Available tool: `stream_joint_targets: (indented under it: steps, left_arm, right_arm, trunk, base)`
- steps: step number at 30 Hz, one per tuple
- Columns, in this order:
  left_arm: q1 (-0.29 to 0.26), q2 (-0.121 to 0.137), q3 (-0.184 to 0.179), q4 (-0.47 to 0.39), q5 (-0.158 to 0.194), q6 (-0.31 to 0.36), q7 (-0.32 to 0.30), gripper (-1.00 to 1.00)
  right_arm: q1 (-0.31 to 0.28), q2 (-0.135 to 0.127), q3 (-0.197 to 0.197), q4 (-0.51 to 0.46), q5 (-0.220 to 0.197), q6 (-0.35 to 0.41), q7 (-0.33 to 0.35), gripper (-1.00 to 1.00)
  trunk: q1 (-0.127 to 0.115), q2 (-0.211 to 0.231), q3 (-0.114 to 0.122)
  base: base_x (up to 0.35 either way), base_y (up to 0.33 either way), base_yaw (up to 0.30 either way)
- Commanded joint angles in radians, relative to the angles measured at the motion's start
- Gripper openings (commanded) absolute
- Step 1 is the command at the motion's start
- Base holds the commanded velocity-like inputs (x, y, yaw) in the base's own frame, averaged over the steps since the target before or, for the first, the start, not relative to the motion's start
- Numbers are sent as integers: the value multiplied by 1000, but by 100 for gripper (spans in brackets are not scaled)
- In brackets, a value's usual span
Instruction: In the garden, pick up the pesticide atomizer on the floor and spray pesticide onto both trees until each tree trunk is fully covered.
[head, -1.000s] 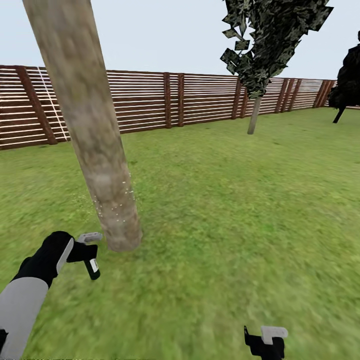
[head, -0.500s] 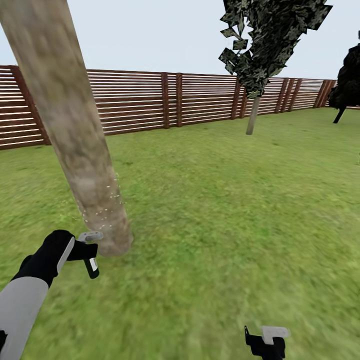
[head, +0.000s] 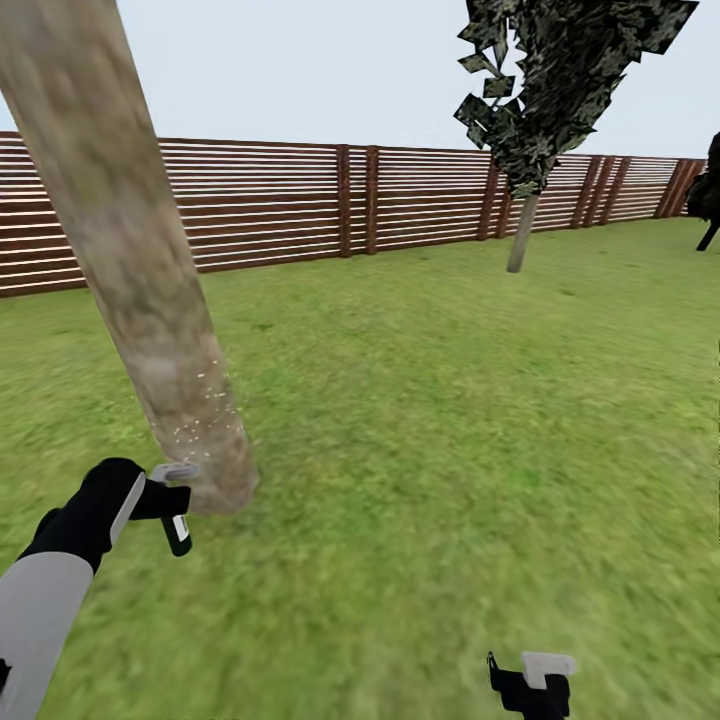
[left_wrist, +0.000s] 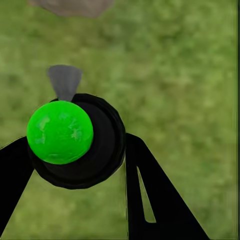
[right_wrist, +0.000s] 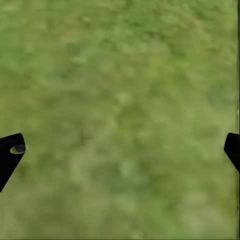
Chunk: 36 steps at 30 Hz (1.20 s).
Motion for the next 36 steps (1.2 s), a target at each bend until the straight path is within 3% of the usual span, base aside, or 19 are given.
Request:
stream_joint_targets:
  steps: [1, 10, 17, 19, 21, 25, 29, 36]
  left_arm:
    - [-1, 0, 2, -1, -3, 5, -3, -100]
    - [-2, 5, 2, -1, -4, 17, -3, -100]
    - [-135, 46, 4, 15, 3, 34, -6, -100]
    - [-198, 48, 1, 76, 4, 39, -6, -100]
    - [-222, 49, 0, 137, 4, 39, -7, -100]
    - [-232, 38, -4, 160, 4, 39, -8, -100]
    - [-222, 41, -23, 159, 4, 38, -9, -100]
    - [-228, 43, -24, 152, 4, 39, -11, -100]
  right_arm:
    - [0, 0, 9, -1, -4, 0, -5, 100]
    - [0, 0, 9, -1, -4, 0, -5, 100]
    - [0, 0, 8, -1, -4, 0, -5, 100]
    - [0, 0, 7, -1, -4, 0, -5, 100]
    - [0, 0, 7, -1, -4, 0, -5, 100]
    - [0, -3, 7, 0, -4, 0, -5, 100]
    - [0, -4, 7, -1, -4, 0, -5, 100]
    - [0, -3, 8, 0, -4, 1, -5, 100]
  trunk:
    - [0, 0, -1]
    - [0, 0, -1]
    - [0, 0, -1]
    - [0, 0, -1]
    - [0, 0, -1]
    - [0, 0, -1]
    - [0, 0, -1]
    - [0, 0, -1]
  base:
    - [1, -263, 5]
    - [0, -268, 91]
    - [0, -89, 275]
    - [0, -2, 274]
    - [0, 0, 169]
    - [0, 0, 27]
    - [54, 0, 1]
    - [232, -55, 0]
